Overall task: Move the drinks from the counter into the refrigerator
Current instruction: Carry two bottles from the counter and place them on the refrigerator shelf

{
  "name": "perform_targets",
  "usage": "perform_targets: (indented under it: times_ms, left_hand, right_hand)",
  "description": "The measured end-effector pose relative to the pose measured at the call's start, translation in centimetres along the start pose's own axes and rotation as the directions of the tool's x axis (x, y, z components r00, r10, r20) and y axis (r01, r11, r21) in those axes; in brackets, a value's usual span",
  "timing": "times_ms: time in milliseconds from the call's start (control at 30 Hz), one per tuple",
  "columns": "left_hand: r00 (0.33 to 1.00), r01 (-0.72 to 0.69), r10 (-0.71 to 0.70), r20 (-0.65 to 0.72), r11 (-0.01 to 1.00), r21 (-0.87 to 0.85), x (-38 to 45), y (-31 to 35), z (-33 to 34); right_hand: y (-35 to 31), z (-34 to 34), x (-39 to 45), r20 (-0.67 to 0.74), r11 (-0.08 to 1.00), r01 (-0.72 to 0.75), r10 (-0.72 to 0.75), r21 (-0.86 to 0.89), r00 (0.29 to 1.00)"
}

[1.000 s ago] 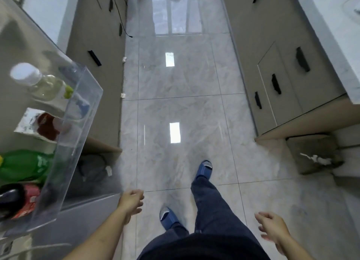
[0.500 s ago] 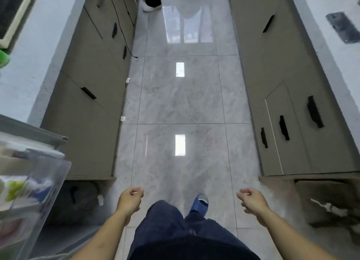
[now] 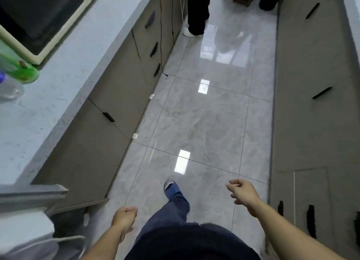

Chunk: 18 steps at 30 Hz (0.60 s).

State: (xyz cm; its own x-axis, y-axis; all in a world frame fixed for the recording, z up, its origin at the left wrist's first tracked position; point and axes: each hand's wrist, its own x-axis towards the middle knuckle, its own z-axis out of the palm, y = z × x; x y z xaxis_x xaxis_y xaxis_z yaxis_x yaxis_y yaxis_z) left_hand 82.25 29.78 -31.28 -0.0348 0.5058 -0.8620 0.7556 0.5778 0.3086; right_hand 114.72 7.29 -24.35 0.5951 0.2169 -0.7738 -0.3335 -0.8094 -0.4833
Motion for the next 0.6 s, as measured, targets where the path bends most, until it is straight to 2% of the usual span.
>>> perform_targets:
  times_ms: [133,300,433,600]
  left_hand:
    - [0.995,-0.104,0.104,-0.002,0.988,-0.11,1.3,8.9,0.0]
    - [0.992,-0.124,0.117,-0.04,0.947,-0.295,2.1,17.3,-0.1]
    - [0.993,-0.102,0.068,-0.095,0.899,-0.425,2.6,21.2,-0.5]
    - [0.972,-0.041,-0.1,-0.211,0.817,-0.575,1.3,22.7,-0.4]
  right_hand:
    - [-5.9,-1.1,3.7,0.019,0.995,0.025,-0.023,-0.096,1.0]
    - [-11.8,-2.4,9.2,0.084,0.972,0.019,0.001,-0.235,0.996]
    - [-16.9,-2.8,14.2,0.131,0.938,0.017,0.03,-0.346,0.991]
    - [-25.3,-1.8,20.2,0.223,0.854,0.118,-0.003,-0.507,0.975]
